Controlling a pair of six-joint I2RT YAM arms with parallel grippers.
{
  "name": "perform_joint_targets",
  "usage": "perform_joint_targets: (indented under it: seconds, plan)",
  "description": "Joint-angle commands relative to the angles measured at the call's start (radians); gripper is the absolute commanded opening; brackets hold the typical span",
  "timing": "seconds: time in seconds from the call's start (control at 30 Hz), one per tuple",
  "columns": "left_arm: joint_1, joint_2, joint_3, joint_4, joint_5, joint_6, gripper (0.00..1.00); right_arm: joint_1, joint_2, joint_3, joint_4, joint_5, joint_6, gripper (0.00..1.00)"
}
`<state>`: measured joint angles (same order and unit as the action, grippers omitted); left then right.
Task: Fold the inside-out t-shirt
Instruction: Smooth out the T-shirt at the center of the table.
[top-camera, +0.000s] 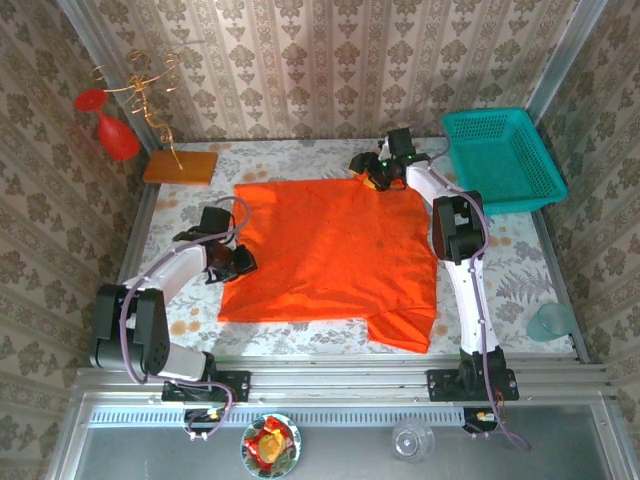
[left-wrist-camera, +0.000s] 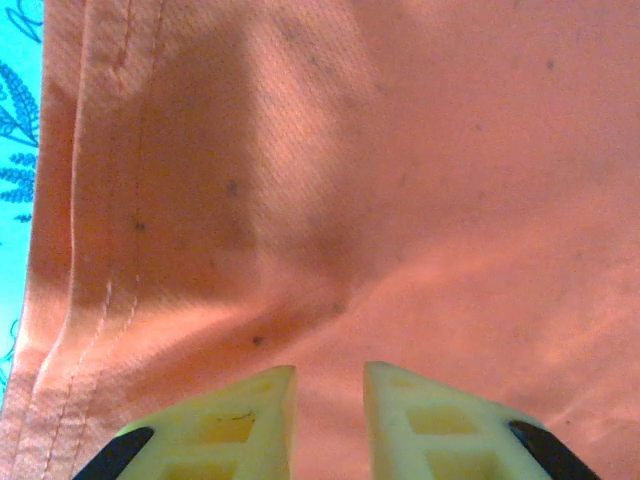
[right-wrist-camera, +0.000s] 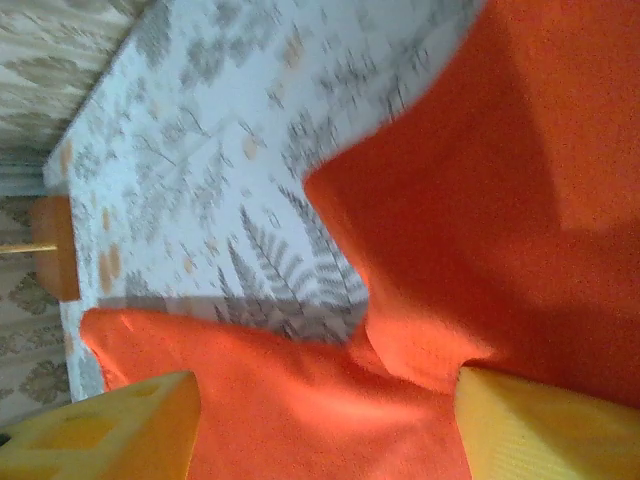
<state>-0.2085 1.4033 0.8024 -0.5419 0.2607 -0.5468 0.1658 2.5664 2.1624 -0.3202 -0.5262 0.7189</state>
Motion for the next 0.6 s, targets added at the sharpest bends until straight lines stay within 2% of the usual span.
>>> perform_joint_targets:
  seconds: [0.0, 0.13, 0.3, 0.43, 0.57]
  plan:
    - [-0.002, -0.047, -0.02, -0.037, -0.023, -0.009, 0.25, -0.009, 0.083, 0.086, -0.071, 0.048, 0.006, 0.69]
    - [0.0, -0.068, -0.019, -0.069, -0.062, 0.005, 0.25, -0.008, 0.075, 0.141, -0.145, 0.03, -0.041, 0.68]
    - [0.006, -0.061, 0.009, -0.124, -0.183, 0.037, 0.26, -0.005, -0.097, 0.061, -0.249, 0.028, -0.077, 0.66]
    - [0.017, -0.017, 0.046, -0.15, -0.258, 0.079, 0.26, 0.001, -0.272, -0.057, -0.307, 0.038, -0.132, 0.66]
    - [0.029, 0.055, 0.083, -0.172, -0.302, 0.124, 0.26, 0.008, -0.465, -0.254, -0.329, 0.008, -0.144, 0.66]
